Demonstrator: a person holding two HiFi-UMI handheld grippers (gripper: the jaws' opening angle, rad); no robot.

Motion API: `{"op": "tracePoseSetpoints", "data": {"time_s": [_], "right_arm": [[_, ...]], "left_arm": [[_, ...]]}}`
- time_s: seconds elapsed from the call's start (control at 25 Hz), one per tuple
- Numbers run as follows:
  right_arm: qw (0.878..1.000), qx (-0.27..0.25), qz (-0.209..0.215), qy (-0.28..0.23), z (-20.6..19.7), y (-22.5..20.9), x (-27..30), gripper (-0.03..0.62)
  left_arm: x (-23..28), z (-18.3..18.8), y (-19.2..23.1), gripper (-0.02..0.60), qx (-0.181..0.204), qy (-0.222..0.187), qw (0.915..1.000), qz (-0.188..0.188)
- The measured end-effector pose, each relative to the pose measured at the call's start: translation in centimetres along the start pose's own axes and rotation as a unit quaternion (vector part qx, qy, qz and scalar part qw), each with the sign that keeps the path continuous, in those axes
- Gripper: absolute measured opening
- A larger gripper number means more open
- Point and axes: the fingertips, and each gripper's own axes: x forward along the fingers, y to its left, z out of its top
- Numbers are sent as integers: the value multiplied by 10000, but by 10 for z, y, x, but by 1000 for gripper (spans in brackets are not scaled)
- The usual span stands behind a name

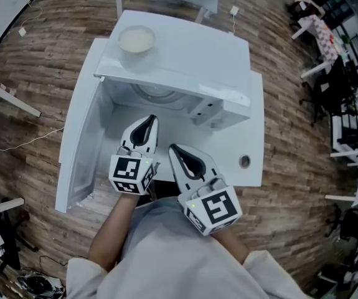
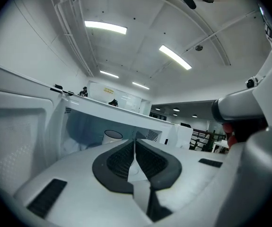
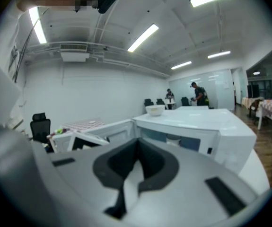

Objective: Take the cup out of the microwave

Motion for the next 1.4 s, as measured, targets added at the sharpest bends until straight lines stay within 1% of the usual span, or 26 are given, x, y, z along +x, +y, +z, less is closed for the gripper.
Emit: {"op": "tracePoseSetpoints", "data": {"time_s": [0.2, 0.36, 0.4, 0.64, 0.92, 1.16, 1.4], "right_arm": [[9999, 58, -32, 87, -2, -11, 3, 21], [9998, 99, -48, 139, -4, -17, 6, 21], [9998, 107, -50, 153, -5, -18, 7, 21], [9995, 165, -50, 250, -12, -29, 10, 23], [9994, 208, -27, 287, -11, -38, 15, 23], [9992, 220, -50, 326, -14, -46, 15, 23], [9989, 261, -101, 367, -13, -55, 15, 23]], "left_arm": [[14, -4, 6, 15, -11, 79, 10000, 50], [27, -12, 13, 17, 298, 213, 9993, 120], [29, -14, 15, 17, 319, 245, 9991, 123], [42, -26, 26, 17, 145, 384, 9988, 258], [56, -31, 32, 28, 120, 448, 9985, 291], [67, -37, 42, 61, 52, 497, 9980, 381], [77, -40, 54, 98, -99, 524, 9970, 567]]}}
